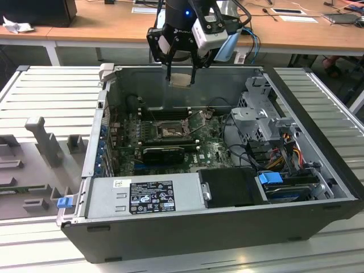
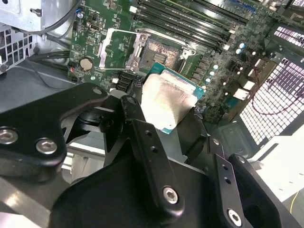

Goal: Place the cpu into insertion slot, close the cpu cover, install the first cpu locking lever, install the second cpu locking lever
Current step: 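Place the cpu into insertion slot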

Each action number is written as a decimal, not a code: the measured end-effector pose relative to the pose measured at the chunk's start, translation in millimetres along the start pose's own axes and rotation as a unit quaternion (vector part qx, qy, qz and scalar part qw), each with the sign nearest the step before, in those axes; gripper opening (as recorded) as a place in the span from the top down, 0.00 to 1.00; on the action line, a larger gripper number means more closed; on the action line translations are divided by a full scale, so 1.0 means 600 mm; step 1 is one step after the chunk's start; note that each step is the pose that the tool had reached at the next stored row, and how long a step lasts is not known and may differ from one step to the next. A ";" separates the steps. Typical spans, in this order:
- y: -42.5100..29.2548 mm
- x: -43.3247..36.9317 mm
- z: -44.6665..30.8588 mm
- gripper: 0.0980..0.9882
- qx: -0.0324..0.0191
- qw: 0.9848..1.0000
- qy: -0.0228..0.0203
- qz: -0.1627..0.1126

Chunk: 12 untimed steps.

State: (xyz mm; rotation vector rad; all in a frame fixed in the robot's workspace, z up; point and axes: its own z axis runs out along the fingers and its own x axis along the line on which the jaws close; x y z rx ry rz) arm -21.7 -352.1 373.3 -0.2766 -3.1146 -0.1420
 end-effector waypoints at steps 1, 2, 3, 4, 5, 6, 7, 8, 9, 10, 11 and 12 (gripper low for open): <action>0.000 0.000 0.000 0.51 0.000 1.000 0.000 0.001; 0.000 0.000 0.000 0.51 0.000 1.000 0.000 0.002; 0.000 0.000 0.000 0.51 0.000 1.000 0.000 0.002; 0.000 0.000 0.000 0.51 0.000 1.000 0.000 0.003; 0.000 0.000 0.000 0.51 0.000 1.000 0.000 0.004; 0.000 0.000 0.000 0.51 0.000 1.000 0.000 0.005; 0.000 0.000 0.000 0.51 0.000 1.000 -0.001 0.006; 0.000 0.000 0.000 0.51 0.000 1.000 -0.001 0.007; 0.000 0.000 0.000 0.51 0.000 1.000 -0.001 0.008; 0.000 0.000 0.000 0.51 0.000 1.000 -0.001 0.009; 0.000 0.000 0.000 0.51 0.000 1.000 -0.001 0.009; 0.000 0.000 0.000 0.51 0.000 1.000 -0.001 0.011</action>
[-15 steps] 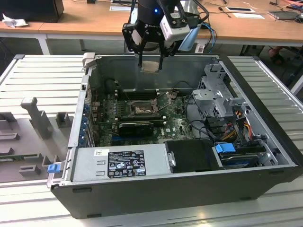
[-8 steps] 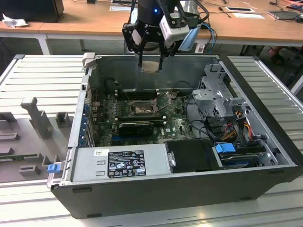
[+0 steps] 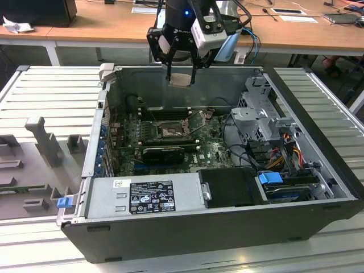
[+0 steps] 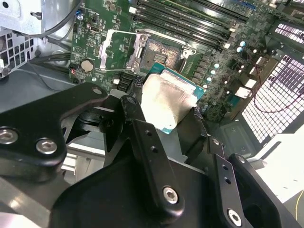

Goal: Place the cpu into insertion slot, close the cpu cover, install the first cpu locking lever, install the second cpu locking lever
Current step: 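Place the cpu into insertion slot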

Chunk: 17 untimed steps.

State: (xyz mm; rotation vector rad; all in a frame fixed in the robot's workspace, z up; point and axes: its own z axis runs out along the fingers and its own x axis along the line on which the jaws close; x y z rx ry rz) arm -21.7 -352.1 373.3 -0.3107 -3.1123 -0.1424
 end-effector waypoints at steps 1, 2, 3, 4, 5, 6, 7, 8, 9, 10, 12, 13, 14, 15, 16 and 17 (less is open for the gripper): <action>0.000 0.000 0.000 0.51 0.000 1.000 0.000 0.001; 0.000 0.000 0.000 0.51 0.000 1.000 0.000 0.002; 0.000 0.000 0.000 0.51 0.000 1.000 0.000 0.003; 0.000 0.000 0.000 0.51 0.000 1.000 0.000 0.004; 0.000 0.000 0.000 0.51 0.000 1.000 0.000 0.005; 0.000 0.000 0.000 0.51 0.000 1.000 -0.001 0.006; 0.000 0.000 0.000 0.51 0.000 1.000 -0.001 0.007; 0.000 0.000 0.000 0.51 0.000 1.000 -0.001 0.008; 0.000 0.000 0.000 0.51 0.000 1.000 -0.001 0.009; 0.000 0.000 0.000 0.51 0.000 1.000 -0.001 0.010; 0.000 0.000 0.000 0.51 0.000 1.000 -0.001 0.011; 0.000 0.000 0.000 0.51 0.000 1.000 -0.001 0.013; 0.000 0.000 0.000 0.51 0.000 1.000 -0.001 0.013; 0.000 0.000 0.000 0.51 0.000 1.000 -0.001 0.014; 0.000 0.000 0.000 0.51 0.000 1.000 -0.001 0.015; 0.000 0.000 0.000 0.51 0.000 1.000 -0.001 0.015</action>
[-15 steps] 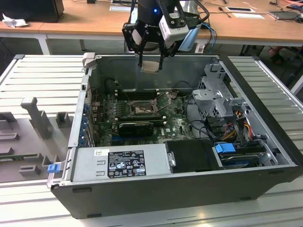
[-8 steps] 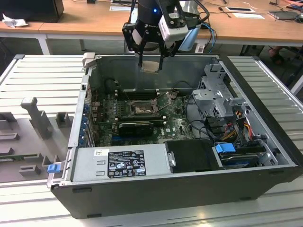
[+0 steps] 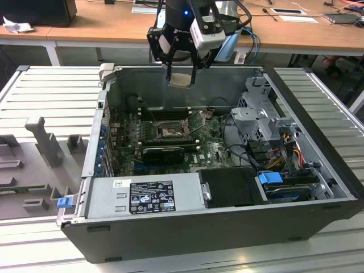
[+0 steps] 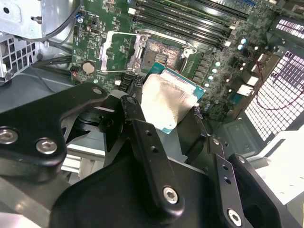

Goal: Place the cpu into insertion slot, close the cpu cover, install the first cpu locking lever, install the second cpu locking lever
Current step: 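Place the cpu into insertion slot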

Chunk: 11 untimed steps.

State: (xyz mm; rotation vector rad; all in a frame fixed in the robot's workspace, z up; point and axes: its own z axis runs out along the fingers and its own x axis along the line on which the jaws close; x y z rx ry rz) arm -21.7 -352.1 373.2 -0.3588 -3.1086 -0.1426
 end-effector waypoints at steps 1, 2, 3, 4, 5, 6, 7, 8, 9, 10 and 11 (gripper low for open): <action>0.000 0.000 0.000 0.51 0.000 1.000 0.000 0.001; 0.000 0.000 0.000 0.51 0.000 1.000 0.000 0.001; 0.000 0.000 0.000 0.51 0.000 1.000 0.000 0.002; 0.000 0.000 0.000 0.51 0.000 1.000 0.000 0.003; 0.000 0.000 0.000 0.51 0.000 1.000 0.000 0.004; 0.000 0.000 0.000 0.51 0.000 1.000 0.000 0.004; 0.000 0.000 0.000 0.51 0.000 1.000 0.000 0.005; 0.000 0.000 0.000 0.51 0.000 1.000 -0.001 0.006; 0.000 0.000 0.000 0.51 0.000 1.000 -0.001 0.007; 0.000 0.000 0.000 0.51 0.000 1.000 -0.001 0.008; 0.000 0.000 0.000 0.51 0.000 1.000 -0.001 0.009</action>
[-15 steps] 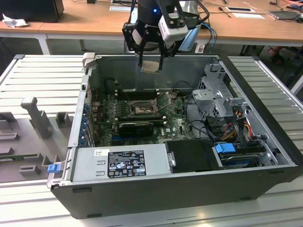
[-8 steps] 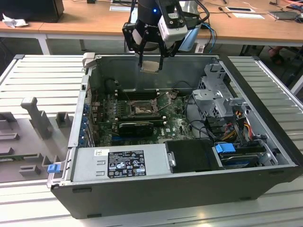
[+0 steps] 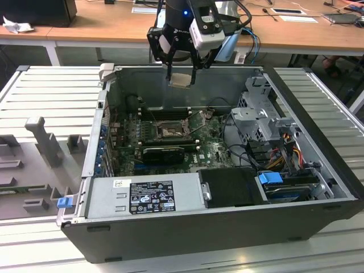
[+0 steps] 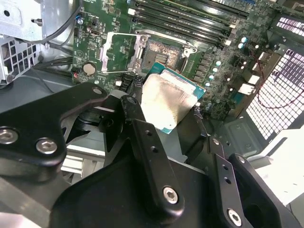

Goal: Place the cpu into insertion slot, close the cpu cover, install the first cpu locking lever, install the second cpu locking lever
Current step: 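Place the cpu into insertion slot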

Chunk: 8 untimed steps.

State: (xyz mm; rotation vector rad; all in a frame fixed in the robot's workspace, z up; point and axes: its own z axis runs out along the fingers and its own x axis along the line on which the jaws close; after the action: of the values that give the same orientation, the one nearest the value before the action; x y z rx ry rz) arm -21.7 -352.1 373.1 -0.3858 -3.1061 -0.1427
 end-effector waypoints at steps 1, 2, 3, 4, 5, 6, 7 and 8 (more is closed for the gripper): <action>0.000 0.000 0.000 0.51 0.000 1.000 0.000 0.002; 0.000 0.000 0.000 0.51 0.000 1.000 0.000 0.002; 0.000 0.000 0.000 0.51 0.000 1.000 0.000 0.003; 0.000 0.000 0.000 0.51 0.000 1.000 0.000 0.005; 0.000 0.000 0.000 0.51 0.000 1.000 -0.001 0.006; 0.000 0.000 0.000 0.51 0.000 1.000 -0.001 0.008; 0.000 0.000 0.000 0.51 0.000 1.000 -0.001 0.010; 0.000 0.000 0.000 0.51 0.000 1.000 -0.001 0.012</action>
State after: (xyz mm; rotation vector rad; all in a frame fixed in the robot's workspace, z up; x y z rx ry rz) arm -21.7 -352.1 372.9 -0.4238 -3.1022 -0.1429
